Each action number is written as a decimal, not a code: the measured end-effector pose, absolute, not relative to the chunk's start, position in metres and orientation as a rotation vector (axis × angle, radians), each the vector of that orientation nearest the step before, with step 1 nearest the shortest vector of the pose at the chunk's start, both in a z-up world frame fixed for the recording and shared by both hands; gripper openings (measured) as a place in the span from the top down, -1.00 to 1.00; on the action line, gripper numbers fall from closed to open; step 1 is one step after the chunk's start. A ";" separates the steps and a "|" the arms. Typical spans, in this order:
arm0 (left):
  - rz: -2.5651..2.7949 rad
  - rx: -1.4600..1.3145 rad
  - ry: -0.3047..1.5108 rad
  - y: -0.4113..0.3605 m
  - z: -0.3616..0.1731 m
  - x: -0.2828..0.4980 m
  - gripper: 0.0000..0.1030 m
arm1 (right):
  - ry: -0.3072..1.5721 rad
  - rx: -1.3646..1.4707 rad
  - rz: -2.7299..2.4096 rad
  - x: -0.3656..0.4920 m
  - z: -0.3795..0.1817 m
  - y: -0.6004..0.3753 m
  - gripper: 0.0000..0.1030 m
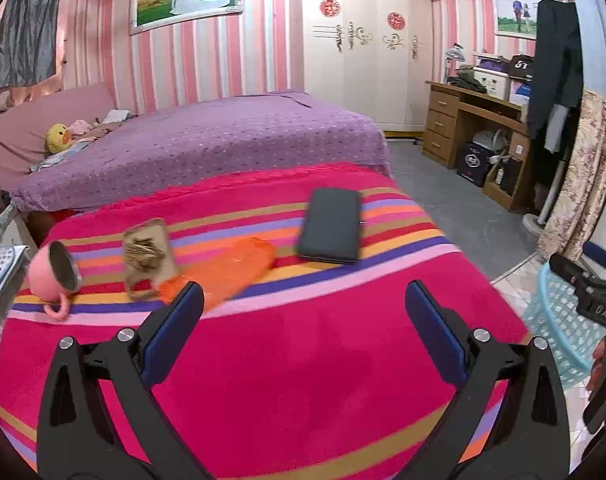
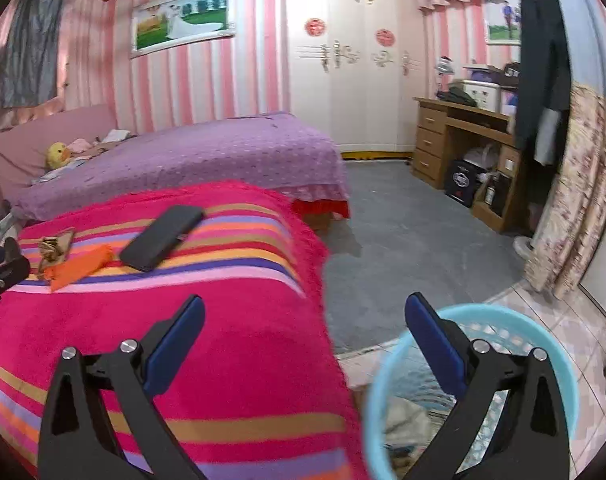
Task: Collect trash
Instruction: 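Move both tools back over the bed, then grasp the crumpled brown paper with the left tool while the right tool grasps the orange bag, then lift the paper and orange bag and carry them to the blue basket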
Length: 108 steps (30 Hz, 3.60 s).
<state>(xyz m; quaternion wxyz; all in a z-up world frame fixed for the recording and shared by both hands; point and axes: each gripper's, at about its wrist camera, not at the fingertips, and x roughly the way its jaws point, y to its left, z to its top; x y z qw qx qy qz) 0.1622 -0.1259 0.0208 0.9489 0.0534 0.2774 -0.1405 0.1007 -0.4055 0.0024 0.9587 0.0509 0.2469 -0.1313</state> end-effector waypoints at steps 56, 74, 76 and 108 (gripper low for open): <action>-0.045 -0.043 0.765 0.058 -0.038 0.312 0.19 | 0.728 -0.018 0.144 0.298 -0.046 -0.187 -0.90; 0.004 -0.057 0.776 0.095 -0.034 0.299 0.18 | 0.880 -0.131 0.266 0.317 -0.075 -0.107 -0.86; 0.000 -0.064 0.778 0.095 -0.034 0.299 0.18 | 0.871 -0.121 0.277 0.316 -0.074 -0.108 -0.62; -0.044 -0.040 0.701 0.054 -0.012 0.253 0.18 | 0.602 -0.088 0.272 0.247 -0.015 -0.169 0.87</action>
